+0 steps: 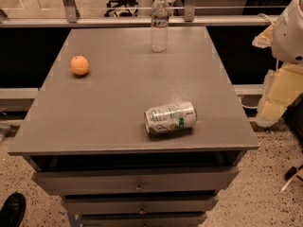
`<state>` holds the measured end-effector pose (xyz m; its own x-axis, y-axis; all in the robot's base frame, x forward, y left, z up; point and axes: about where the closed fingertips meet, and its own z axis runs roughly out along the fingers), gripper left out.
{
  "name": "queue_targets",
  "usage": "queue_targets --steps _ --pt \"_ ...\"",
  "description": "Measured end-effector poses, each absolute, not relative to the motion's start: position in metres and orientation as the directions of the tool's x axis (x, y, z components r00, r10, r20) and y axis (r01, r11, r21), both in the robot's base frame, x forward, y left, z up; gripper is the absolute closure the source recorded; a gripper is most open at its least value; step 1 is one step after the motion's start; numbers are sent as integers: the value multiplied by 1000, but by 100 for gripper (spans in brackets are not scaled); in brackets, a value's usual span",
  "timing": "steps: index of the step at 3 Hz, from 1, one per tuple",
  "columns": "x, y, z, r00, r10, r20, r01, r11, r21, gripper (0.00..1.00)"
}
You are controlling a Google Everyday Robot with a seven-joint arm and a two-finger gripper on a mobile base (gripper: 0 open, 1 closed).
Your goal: Move water bottle near 7up can
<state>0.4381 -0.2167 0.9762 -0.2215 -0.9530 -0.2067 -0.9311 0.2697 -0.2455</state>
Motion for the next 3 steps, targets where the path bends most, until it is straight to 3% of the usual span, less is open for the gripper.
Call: queue_targets --steps 2,3 --pt "439 -217 975 -229 -948 -219 -928 281 -245 0" --pt "463 -214 960 -276 -902 -331 -903 361 -231 0"
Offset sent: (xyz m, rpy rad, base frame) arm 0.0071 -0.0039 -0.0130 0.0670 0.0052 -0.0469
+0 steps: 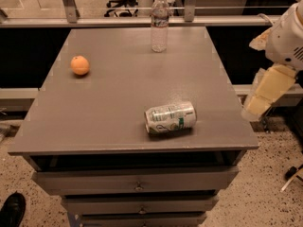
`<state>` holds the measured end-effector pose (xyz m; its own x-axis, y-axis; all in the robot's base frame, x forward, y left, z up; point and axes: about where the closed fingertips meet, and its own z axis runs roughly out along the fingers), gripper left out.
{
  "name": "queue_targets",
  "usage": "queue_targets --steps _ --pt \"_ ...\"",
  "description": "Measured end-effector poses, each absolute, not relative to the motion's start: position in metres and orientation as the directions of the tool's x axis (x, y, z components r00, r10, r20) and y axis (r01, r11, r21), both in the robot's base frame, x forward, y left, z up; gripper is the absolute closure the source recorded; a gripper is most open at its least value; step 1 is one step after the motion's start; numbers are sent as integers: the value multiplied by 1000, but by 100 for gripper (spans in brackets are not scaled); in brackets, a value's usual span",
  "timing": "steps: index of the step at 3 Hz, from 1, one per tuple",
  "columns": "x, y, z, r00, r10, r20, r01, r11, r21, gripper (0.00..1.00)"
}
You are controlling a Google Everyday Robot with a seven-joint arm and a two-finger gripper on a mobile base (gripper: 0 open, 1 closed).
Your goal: Move water bottle near 7up can
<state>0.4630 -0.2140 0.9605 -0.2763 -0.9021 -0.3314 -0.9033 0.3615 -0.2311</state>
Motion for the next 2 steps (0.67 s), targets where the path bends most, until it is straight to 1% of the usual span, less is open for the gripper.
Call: queue_targets --steps 1,2 --pt "498 -208 950 -301 -851 -430 -883 419 -211 0" --pt "541 -196 949 -312 -779 -544 -874 460 -157 0"
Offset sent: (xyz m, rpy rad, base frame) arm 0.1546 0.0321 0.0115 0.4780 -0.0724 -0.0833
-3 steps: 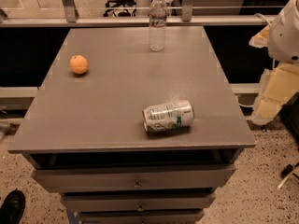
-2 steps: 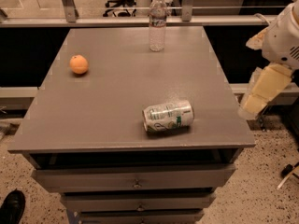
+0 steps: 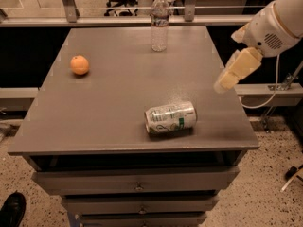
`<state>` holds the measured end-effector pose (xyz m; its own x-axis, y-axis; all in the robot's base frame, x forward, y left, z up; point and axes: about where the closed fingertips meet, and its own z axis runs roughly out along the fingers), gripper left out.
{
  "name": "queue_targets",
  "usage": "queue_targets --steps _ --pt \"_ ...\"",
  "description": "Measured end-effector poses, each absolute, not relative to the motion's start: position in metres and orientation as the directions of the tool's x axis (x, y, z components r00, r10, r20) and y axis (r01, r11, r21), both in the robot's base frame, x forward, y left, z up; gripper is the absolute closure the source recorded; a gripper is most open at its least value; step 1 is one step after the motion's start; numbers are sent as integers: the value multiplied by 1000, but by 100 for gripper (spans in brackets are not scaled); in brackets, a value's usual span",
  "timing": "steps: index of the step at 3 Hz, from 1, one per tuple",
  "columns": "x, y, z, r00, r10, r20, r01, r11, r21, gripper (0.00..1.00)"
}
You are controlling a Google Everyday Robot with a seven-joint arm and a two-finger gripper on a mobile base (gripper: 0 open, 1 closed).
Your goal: Move water bottle near 7up can
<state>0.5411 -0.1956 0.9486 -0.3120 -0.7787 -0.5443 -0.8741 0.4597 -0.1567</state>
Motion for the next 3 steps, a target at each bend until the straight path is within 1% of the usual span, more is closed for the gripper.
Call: queue_targets --steps 1,2,3 --pt "583 -174 957 -297 -675 -675 -861 496 -117 0" --pt "619 -151 969 -265 -565 -781 -832 543 -110 0" --pt "646 -132 984 -215 -468 -857 -776 615 -141 0"
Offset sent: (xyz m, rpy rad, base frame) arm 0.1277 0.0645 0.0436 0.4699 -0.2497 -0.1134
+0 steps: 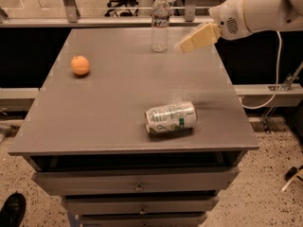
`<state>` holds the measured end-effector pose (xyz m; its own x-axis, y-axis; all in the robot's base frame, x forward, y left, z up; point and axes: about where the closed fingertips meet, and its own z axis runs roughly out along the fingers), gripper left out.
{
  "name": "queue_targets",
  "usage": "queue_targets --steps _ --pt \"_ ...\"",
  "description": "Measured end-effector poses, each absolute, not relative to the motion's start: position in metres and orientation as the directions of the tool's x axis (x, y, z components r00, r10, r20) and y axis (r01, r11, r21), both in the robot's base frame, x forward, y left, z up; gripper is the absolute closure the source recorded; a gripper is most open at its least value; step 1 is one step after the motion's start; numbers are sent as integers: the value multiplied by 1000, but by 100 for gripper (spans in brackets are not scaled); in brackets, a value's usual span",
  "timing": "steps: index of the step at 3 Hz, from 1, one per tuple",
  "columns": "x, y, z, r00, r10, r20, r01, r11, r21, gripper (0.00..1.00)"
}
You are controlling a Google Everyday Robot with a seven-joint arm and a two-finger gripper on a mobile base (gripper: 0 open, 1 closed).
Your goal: Move water bottle near 7up can
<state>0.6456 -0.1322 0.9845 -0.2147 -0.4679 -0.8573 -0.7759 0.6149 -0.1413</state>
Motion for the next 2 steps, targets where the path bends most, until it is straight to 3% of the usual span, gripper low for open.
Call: queue_targets --steps 2 --pt "658 -116 980 -194 -398 -897 -765 633 -115 0"
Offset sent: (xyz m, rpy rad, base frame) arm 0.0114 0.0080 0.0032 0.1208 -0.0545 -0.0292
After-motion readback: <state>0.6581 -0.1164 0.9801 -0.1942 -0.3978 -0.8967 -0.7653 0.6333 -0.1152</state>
